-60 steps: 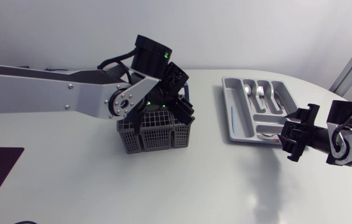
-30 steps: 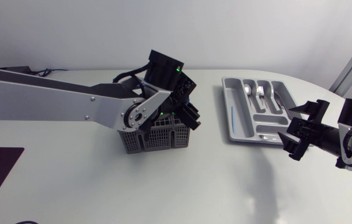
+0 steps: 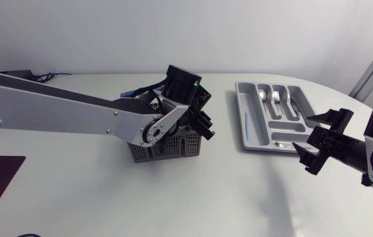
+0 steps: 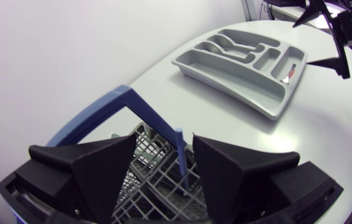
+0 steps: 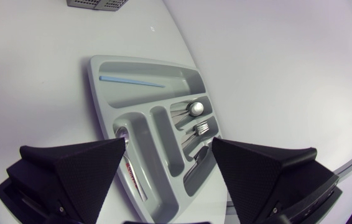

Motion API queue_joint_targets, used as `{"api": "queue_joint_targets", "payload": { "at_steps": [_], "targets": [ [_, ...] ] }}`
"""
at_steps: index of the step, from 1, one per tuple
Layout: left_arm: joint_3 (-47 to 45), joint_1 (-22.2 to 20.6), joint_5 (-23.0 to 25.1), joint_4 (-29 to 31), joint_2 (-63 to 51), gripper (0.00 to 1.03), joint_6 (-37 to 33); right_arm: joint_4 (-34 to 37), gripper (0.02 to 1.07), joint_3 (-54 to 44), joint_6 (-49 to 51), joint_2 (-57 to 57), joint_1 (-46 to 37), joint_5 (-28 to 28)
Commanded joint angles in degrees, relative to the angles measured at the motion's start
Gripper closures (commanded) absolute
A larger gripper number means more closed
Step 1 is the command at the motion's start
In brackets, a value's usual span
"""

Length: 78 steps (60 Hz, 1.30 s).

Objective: Unload the cutlery basket into the drawer organizer.

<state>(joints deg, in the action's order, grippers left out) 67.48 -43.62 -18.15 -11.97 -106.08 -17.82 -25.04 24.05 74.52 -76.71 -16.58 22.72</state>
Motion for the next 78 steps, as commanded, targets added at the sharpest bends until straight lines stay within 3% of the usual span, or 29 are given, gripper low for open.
{"api": "queue_joint_targets", "payload": {
  "at_steps": [1, 13, 35, 51, 78],
  "targets": [
    [-0.42, -0.51, -0.92, -1.66, -1.76, 0.45, -0.11, 0.69, 0.07, -2.34, -1.66, 1.82, 0.41, 0.57],
    [-0.42, -0.77, -1.18, -2.1, -2.11, 0.77, 0.51, 0.87, 0.07, -2.61, -2.89, 3.67, 0.67, 1.27],
    [-3.15, -0.42, -1.1, -3.33, 2.9, 0.8, 0.51, 2.19, 0.07, -3.14, -3.15, 4.46, 0.85, 1.89],
    [-4.55, 0.37, 3.74, -0.6, 9.67, 0.8, 2.36, 2.62, 0.07, -4.1, -3.15, 5.6, 1.55, 2.06],
    [-6.05, -2.09, 4.09, 5.55, 21.44, 0.8, 2.97, 13.44, 0.07, -3.22, -12.82, 20.81, 7.61, 3.82]
  ]
}}
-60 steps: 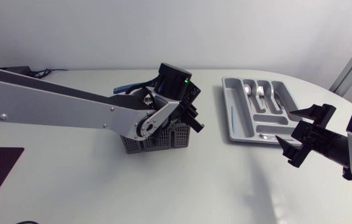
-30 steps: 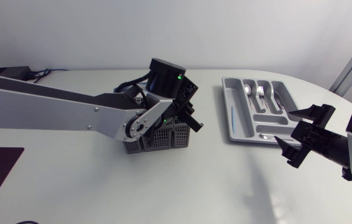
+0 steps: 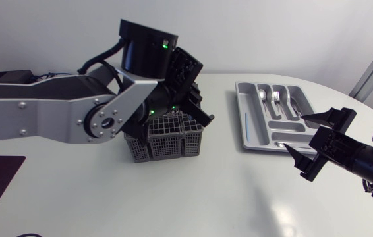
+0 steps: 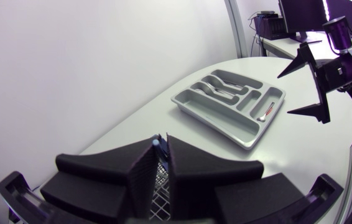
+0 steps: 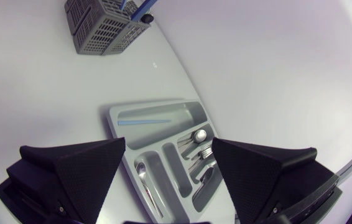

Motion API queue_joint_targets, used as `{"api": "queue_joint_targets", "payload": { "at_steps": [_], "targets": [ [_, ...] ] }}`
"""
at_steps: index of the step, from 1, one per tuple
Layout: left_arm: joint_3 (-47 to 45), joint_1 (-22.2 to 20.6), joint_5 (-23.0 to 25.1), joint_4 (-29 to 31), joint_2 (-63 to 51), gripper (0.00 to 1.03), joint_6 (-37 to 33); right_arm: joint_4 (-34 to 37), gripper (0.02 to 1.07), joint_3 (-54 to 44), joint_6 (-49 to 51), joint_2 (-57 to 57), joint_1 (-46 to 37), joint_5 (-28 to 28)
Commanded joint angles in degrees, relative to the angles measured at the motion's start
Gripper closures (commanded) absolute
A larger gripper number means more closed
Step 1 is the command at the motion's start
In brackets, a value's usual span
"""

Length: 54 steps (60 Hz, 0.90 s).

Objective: Unload the cutlery basket into the drawer organizer.

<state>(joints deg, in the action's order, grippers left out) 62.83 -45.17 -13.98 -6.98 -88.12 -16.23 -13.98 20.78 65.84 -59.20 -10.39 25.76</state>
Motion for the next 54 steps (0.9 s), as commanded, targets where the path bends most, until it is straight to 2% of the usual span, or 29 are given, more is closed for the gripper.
{"api": "queue_joint_targets", "payload": {
  "at_steps": [1, 13, 20, 33, 38, 40, 45, 47, 51, 54],
  "targets": [
    [-1.57, -0.71, -0.08, 0.66, 4.0, 0.8, 1.38, 3.08, 0.07, 0.32, -4.85, 4.0, 1.78, 0.96],
    [-2.01, -1.85, -0.17, 3.64, 9.01, 0.8, 1.81, 11.43, 0.07, 4.54, -14.87, 9.72, 7.4, 4.39],
    [-1.66, -2.29, 1.32, 5.66, 10.86, 0.8, 2.61, 15.12, 0.07, 7.35, -20.23, 9.81, 10.83, 6.94],
    [-2.45, -0.8, 3.43, 6.37, 9.01, 0.8, 1.46, 14.68, 0.07, 8.05, -23.66, 6.73, 16.63, 6.23],
    [-3.15, 1.49, 6.16, 6.72, 6.55, 0.78, 1.46, 14.5, 0.07, 7.7, -23.39, 5.76, 16.63, 6.15],
    [-3.24, 2.19, 7.03, 6.98, 5.5, 0.73, 1.73, 14.42, 0.07, 7.44, -23.22, 5.67, 16.63, 6.15],
    [-3.33, 3.68, 10.29, 7.42, 3.21, 0.45, 3.13, 13.8, 0.07, 6.47, -23.04, 5.67, 16.55, 6.06],
    [-3.24, 4.03, 10.99, 7.33, 2.42, 0.38, 3.66, 13.8, 0.07, 6.12, -22.6, 5.59, 16.37, 6.15],
    [-3.33, 4.3, 11.43, 6.63, 0.49, 0.27, 3.66, 13.8, 0.07, 5.59, -21.99, 5.32, 16.11, 6.15],
    [-3.85, 4.47, 11.43, 5.23, -0.65, 0.23, 3.57, 13.8, 0.07, 5.33, -21.72, 5.32, 15.93, 6.15]
  ]
}}
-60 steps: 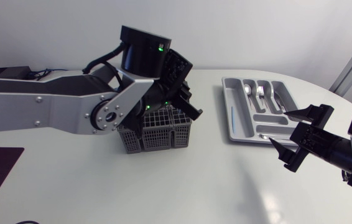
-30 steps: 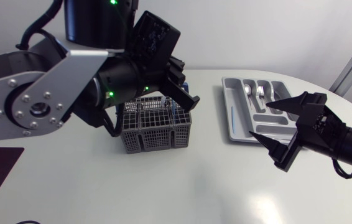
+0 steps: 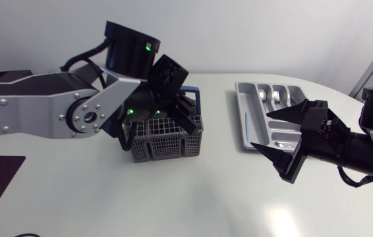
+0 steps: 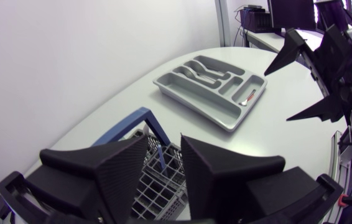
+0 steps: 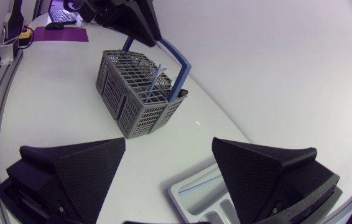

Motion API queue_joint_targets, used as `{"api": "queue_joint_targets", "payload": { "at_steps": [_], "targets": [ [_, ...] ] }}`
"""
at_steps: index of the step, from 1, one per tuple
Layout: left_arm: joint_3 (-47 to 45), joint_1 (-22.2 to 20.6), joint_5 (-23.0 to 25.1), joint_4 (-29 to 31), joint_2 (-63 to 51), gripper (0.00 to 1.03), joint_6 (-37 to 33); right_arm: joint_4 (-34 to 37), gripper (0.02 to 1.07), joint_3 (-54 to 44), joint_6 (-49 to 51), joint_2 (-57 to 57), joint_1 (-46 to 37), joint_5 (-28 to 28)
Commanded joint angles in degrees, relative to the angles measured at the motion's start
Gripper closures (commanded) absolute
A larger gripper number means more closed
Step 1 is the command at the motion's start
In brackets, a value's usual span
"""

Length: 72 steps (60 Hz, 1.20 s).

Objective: Unload the cutlery basket into the drawer organizer.

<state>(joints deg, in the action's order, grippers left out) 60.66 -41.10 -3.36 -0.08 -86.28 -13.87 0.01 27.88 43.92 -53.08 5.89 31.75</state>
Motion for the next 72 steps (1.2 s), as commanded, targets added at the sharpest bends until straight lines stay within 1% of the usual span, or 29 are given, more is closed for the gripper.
{"api": "queue_joint_targets", "payload": {
  "at_steps": [1, 5, 11, 23, 31, 48, 52, 53, 56, 61, 70, 72],
  "targets": [
    [-1.95, 0.5, 0.81, -2.3, -2.84, 0.23, 1.04, -0.19, 0.07, -1.78, 0.2, -0.8, -0.35, 0.16],
    [-2.74, 0.85, 0.98, -3.97, -4.16, 0.23, 0.42, -0.19, 0.07, -1.86, 0.2, -0.8, -0.7, 0.33],
    [-4.5, 1.81, 2.65, -7.75, -5.57, 0.2, 0.07, -0.36, 0.07, -2.13, 0.2, -1.06, -0.7, 0.51],
    [-5.64, 3.05, 2.74, -12.05, -8.29, 0.2, -1.16, -1.24, 0.07, -2.13, 0.2, -2.03, -0.88, 0.68],
    [-4.85, 3.75, 2.74, -13.46, -10.22, 0.2, -1.51, -1.68, 0.07, -2.13, 0.2, -2.56, -0.88, 0.77],
    [-3.01, 3.66, 2.74, -16.01, -14.44, 0.21, -1.6, -1.77, 0.07, -2.04, 0.11, -3.08, -1.06, 0.77],
    [-2.83, 3.66, 2.74, -16.53, -14.62, 0.31, -1.6, -1.77, 0.07, -2.13, 0.11, -3.08, -1.14, 0.86],
    [-2.74, 3.75, 2.74, -16.89, -14.71, 0.36, -1.6, -1.77, 0.07, -2.04, 0.11, -3.08, -1.14, 0.86],
    [-2.66, 3.75, 2.74, -17.15, -14.71, 0.42, -1.6, -1.77, 0.07, -2.13, 0.11, -3.08, -1.23, 0.86],
    [-2.3, 3.75, 2.74, -17.33, -14.88, 0.48, -1.6, -1.77, 0.07, -2.13, 0.2, -2.99, -1.23, 0.86],
    [-1.69, 3.84, 2.74, -17.5, -15.41, 0.49, -1.6, -1.77, 0.07, -2.04, 0.11, -2.99, -1.41, 0.86],
    [-1.43, 3.92, 2.74, -17.5, -15.59, 0.55, -1.6, -1.77, 0.07, -2.04, 0.2, -2.99, -1.41, 0.86]
  ]
}}
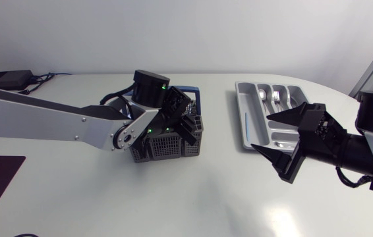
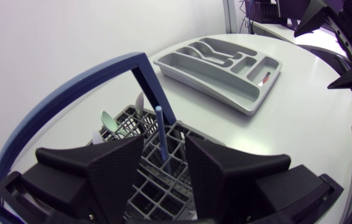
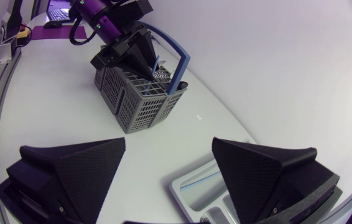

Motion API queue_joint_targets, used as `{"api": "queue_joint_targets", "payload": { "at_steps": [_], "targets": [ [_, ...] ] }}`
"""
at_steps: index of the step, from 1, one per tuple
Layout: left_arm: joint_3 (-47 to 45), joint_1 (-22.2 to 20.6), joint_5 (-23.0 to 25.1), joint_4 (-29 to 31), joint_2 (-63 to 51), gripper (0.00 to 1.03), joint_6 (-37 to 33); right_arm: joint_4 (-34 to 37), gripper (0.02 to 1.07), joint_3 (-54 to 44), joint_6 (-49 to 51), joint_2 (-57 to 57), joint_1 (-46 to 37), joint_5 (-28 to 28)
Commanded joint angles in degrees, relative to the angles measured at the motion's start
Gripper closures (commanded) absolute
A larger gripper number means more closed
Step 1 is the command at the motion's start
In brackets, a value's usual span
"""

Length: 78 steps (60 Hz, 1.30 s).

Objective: Unload the cutlery basket into the drawer organizer.

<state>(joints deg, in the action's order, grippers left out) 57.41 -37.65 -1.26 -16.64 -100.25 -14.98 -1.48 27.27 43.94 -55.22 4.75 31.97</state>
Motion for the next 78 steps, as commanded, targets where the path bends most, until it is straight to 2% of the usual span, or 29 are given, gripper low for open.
{"api": "queue_joint_targets", "payload": {
  "at_steps": [1, 8, 26, 49, 65, 78],
  "targets": [
    [1.92, 0.47, 0.64, -0.93, -1.71, 0.58, -0.49, -0.28, 0.07, -1.43, 0.18, -0.85, -0.27, 0.64],
    [2.18, 0.56, 0.73, -1.11, -2.15, 0.75, -0.49, -0.28, 0.07, -1.43, 0.18, -0.94, -0.27, 0.64],
    [2.18, 0.65, 0.91, -1.11, -2.23, 0.85, -0.49, -0.28, 0.07, -1.43, 0.35, -1.03, -0.18, 0.64],
    [1.3, 0.82, 3.01, -1.37, -0.92, 0.89, -1.1, -0.19, 0.07, -1.25, 0.35, -1.2, 0.17, 0.47],
    [0.78, 0.91, 4.07, -1.73, -0.3, 0.96, -3.12, -0.28, 0.07, -1.25, 0.35, -1.2, 0.26, 0.2],
    [0.95, 1.09, 4.07, -1.37, 0.23, 0.97, -3.12, -0.19, 0.07, -1.34, 0.35, -1.12, 0.26, 0.11]
  ]
}}
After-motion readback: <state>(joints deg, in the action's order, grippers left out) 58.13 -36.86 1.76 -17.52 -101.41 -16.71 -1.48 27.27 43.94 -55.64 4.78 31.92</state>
